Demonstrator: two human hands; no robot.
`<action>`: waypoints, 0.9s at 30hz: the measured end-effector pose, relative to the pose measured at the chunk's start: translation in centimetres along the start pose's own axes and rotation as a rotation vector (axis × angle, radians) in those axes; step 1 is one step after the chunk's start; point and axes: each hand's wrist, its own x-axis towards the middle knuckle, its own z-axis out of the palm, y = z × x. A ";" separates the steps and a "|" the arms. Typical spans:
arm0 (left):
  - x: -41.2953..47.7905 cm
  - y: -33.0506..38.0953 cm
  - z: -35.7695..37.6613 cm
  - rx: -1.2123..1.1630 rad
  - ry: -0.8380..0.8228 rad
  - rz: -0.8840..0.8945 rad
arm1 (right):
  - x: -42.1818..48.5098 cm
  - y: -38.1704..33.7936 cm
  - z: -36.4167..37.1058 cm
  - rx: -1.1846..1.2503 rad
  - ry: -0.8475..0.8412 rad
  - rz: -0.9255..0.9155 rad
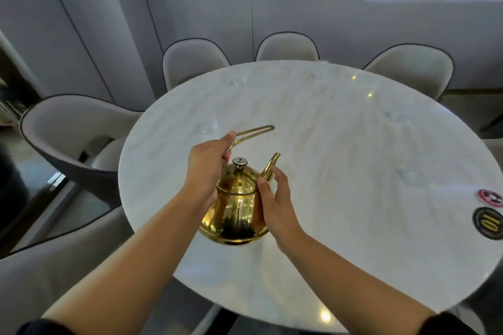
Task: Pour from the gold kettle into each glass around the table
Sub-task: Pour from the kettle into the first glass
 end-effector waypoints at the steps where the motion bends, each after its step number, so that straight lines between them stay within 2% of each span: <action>1: 0.0 -0.5 -0.2 0.006 -0.014 -0.008 | -0.4 0.5 0.3 -0.015 0.005 -0.032; 6: 0.4 -2.2 -0.3 0.050 -0.069 -0.053 | -1.3 2.1 0.7 -0.088 -0.077 -0.067; 10: 1.1 -2.8 0.1 0.097 -0.094 -0.081 | -1.0 2.3 0.3 -0.098 -0.140 -0.007; 27: 3.3 -3.2 2.3 0.175 -0.146 -0.185 | 1.2 3.0 -1.2 -0.045 -0.199 0.121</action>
